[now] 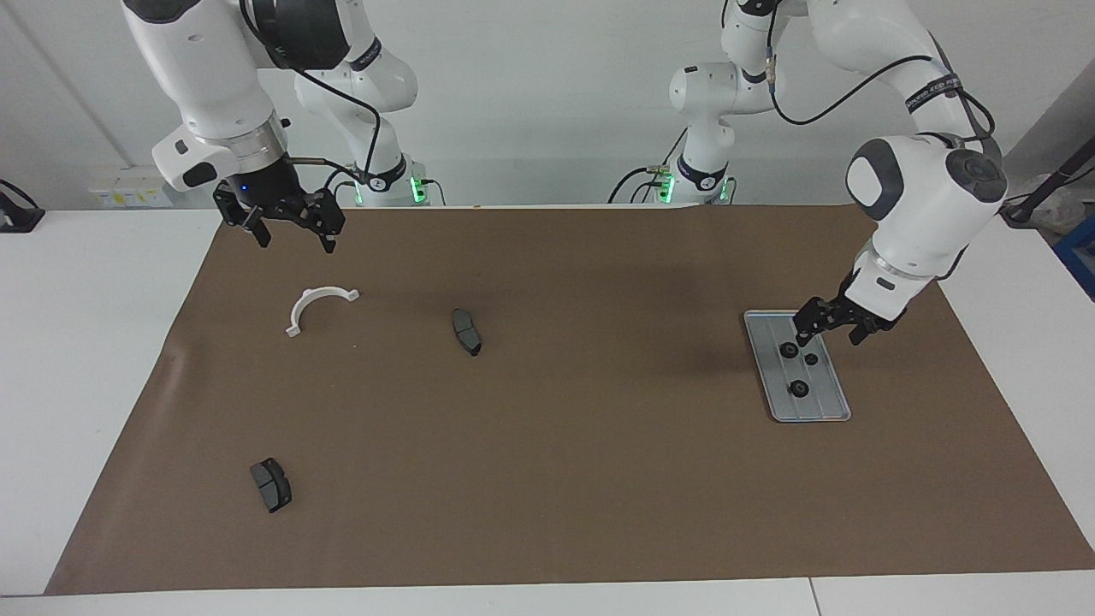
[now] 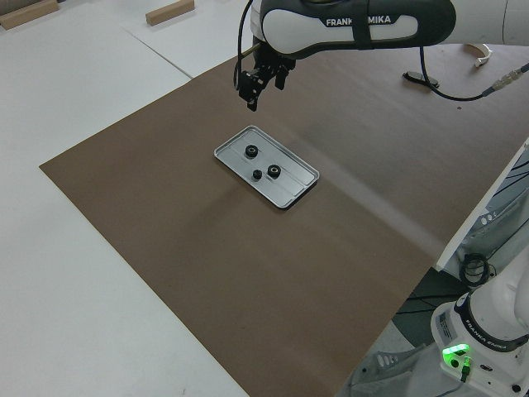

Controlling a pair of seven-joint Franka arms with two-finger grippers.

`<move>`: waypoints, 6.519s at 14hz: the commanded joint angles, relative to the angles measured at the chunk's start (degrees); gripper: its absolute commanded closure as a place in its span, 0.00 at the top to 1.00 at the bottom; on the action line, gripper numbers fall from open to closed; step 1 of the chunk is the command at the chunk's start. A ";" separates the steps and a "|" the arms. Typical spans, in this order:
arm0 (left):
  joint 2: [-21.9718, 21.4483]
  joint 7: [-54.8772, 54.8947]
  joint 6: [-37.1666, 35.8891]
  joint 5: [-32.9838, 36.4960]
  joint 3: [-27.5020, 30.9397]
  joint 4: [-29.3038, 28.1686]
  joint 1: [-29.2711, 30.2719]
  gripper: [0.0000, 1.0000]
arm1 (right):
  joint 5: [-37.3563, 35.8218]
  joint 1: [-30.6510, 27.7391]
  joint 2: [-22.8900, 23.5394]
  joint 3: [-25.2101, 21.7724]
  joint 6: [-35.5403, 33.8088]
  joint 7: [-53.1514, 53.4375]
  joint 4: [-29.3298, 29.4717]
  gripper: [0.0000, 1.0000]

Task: Place bearing gear from tray to pile

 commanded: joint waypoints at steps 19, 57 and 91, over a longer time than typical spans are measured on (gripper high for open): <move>1.27 1.26 13.29 -0.57 0.08 -16.11 5.29 0.64 | 0.86 -0.83 -1.30 0.50 1.07 0.46 -1.58 1.00; 3.65 -21.55 11.53 -0.48 -0.01 -8.38 -11.83 0.15 | 0.86 -0.75 -1.30 0.50 0.98 0.46 -1.58 1.00; 4.44 2.49 19.78 -0.57 0.08 -10.39 -0.16 0.65 | -2.64 31.50 23.55 1.03 30.60 33.32 0.51 1.00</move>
